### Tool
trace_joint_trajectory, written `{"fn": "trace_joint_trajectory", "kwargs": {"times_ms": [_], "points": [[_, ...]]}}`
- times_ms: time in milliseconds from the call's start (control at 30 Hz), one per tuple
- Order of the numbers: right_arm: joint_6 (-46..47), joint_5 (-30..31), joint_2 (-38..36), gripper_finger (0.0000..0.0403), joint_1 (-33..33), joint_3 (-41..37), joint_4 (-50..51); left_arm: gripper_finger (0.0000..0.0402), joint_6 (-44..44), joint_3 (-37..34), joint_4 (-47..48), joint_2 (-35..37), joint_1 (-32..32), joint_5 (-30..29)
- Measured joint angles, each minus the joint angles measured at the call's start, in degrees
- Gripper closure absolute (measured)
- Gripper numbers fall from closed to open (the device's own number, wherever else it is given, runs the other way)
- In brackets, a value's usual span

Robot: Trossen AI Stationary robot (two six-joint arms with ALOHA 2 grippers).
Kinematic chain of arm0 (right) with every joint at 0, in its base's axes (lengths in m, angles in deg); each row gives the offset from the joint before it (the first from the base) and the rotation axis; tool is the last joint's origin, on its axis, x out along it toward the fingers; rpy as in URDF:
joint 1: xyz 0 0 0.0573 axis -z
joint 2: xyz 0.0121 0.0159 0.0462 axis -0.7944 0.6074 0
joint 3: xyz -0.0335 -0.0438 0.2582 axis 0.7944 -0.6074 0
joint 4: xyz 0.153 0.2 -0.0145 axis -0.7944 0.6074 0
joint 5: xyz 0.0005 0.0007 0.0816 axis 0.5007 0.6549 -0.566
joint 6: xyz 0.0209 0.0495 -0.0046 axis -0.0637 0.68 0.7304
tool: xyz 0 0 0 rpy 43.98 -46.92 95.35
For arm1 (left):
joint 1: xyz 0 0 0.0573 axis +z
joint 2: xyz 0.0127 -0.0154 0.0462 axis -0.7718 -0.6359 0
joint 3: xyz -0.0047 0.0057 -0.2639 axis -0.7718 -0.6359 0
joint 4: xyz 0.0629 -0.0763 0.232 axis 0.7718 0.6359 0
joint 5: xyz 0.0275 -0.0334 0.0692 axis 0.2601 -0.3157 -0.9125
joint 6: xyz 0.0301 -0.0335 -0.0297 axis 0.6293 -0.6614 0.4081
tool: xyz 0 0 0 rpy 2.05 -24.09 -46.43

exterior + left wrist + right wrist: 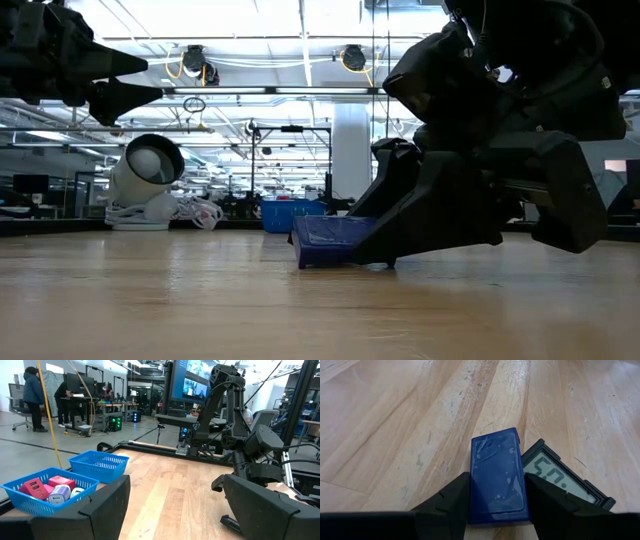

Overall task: Pick & Place Office items
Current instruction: Put the blue digital clock into the right basket

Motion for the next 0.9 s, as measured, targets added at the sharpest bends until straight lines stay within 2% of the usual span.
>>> {"fn": "trace_joint_trajectory", "kwargs": {"times_ms": [900], "points": [[-0.2, -0.17, -0.28, 0.0244, 0.56, -0.04, -0.12, 0.0078, -0.02, 0.0, -0.01, 0.0, 0.0, 0.0]]}}
